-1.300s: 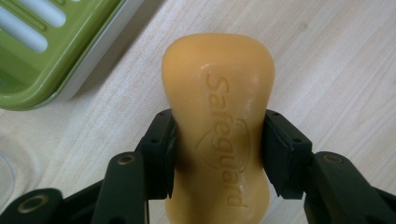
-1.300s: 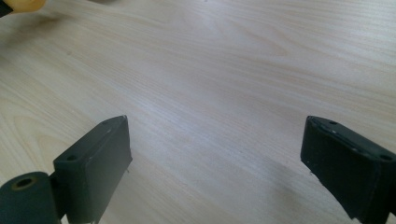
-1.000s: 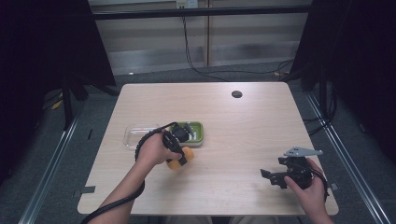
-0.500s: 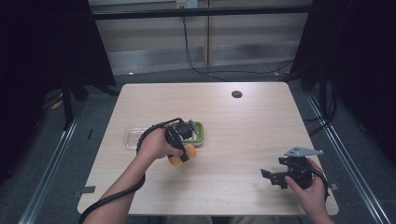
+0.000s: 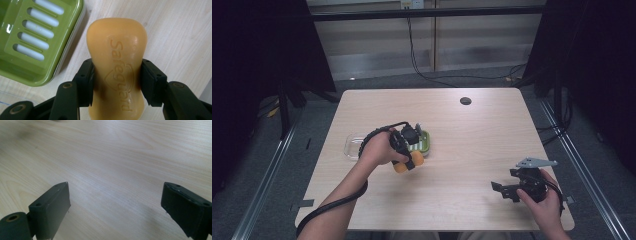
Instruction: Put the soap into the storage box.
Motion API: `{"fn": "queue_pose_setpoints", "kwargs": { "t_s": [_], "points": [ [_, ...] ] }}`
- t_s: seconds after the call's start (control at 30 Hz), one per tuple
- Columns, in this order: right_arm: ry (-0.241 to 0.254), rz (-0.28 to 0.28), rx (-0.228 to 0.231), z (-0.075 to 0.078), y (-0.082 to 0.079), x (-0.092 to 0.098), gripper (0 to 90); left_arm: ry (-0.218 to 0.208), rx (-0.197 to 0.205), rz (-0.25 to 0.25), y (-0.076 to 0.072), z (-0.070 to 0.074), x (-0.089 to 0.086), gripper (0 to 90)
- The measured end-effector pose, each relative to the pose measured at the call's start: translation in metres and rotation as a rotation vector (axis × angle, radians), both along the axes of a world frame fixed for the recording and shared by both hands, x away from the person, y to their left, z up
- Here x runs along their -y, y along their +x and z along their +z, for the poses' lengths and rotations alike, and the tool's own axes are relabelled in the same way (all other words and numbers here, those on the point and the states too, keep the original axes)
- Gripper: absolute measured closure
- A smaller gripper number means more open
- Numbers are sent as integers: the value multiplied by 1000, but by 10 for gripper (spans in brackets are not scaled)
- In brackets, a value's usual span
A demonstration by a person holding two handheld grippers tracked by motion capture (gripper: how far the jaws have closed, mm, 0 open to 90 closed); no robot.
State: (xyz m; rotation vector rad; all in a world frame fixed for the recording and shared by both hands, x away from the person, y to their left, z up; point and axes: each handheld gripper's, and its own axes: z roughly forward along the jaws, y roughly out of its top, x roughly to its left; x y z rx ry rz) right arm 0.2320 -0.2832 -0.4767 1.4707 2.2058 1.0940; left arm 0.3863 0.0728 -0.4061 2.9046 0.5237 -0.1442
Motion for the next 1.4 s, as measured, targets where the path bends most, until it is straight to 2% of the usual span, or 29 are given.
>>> {"fn": "queue_pose_setpoints", "kwargs": {
  "t_s": [0.33,0.37,0.47,0.6,0.63,0.67,0.77,0.83,1.2,1.23,1.33,1.4],
  "points": [
    [-2,3,-1,0,0,-1,84,5,3,-43,7,7,4,502],
    [-1,6,-3,1,0,-1,83,-1,19,-42,7,7,6,502],
    [-1,5,0,0,1,0,82,0,25,-50,7,9,7,502],
    [-4,4,-6,0,1,0,82,1,16,-63,9,11,9,502],
    [-7,7,-4,0,1,-1,80,3,26,-61,8,11,10,502],
    [-7,7,-4,0,1,-1,80,2,11,-63,9,12,10,502],
    [-14,16,-10,-1,0,-4,78,-12,29,-61,12,14,9,503],
    [-15,19,-9,-2,1,-4,78,-9,19,-63,13,15,9,502],
    [-22,18,-19,-3,1,-4,78,-9,28,-80,22,19,9,502],
    [-24,20,-15,-3,2,-4,78,-9,20,-84,24,20,9,502],
    [-25,18,-18,-3,1,-4,77,-8,39,-88,25,21,10,502],
    [-27,18,-17,-3,1,-5,77,-12,27,-88,26,21,10,502]
  ]
}}
